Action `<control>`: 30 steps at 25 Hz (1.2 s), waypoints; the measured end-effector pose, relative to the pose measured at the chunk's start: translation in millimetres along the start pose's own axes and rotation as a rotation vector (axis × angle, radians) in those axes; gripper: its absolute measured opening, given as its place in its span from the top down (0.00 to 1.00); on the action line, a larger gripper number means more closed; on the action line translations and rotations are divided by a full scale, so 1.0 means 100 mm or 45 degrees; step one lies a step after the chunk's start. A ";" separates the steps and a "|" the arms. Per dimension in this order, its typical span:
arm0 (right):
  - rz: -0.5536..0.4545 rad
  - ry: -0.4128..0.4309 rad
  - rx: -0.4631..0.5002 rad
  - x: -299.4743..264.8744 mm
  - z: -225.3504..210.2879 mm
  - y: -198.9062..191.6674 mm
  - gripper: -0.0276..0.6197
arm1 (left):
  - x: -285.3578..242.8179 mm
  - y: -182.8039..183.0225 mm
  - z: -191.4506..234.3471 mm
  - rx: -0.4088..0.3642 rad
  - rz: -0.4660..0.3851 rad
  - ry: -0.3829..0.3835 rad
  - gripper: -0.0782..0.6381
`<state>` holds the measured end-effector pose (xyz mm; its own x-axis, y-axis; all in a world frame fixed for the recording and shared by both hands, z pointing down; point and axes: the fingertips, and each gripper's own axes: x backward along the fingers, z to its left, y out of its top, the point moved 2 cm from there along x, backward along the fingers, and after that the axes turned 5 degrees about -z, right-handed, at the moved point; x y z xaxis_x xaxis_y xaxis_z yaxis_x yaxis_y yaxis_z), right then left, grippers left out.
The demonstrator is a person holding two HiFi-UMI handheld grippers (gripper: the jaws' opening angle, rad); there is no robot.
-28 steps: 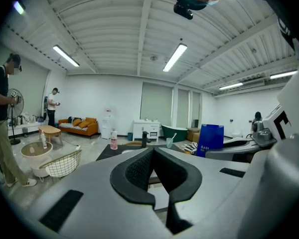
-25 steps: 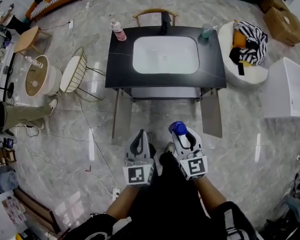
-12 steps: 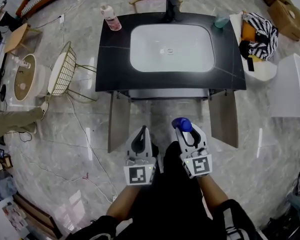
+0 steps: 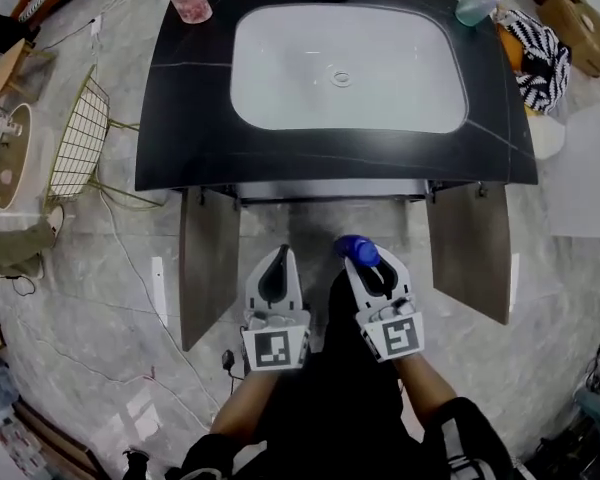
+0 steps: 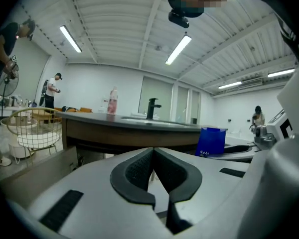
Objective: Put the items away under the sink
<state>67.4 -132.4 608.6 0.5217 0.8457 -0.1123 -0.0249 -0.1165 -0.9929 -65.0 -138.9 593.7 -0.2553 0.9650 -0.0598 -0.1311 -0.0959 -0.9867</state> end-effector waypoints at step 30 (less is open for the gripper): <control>-0.041 -0.005 0.050 -0.75 -0.17 -1.71 0.74 | -0.11 -1.30 0.36 -0.036 -0.164 -0.062 0.87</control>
<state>47.6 -184.7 787.6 0.5193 0.8508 -0.0804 -0.0418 -0.0687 -0.9968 -79.2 -145.7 727.9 -0.2843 0.9559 0.0742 -0.1390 0.0355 -0.9897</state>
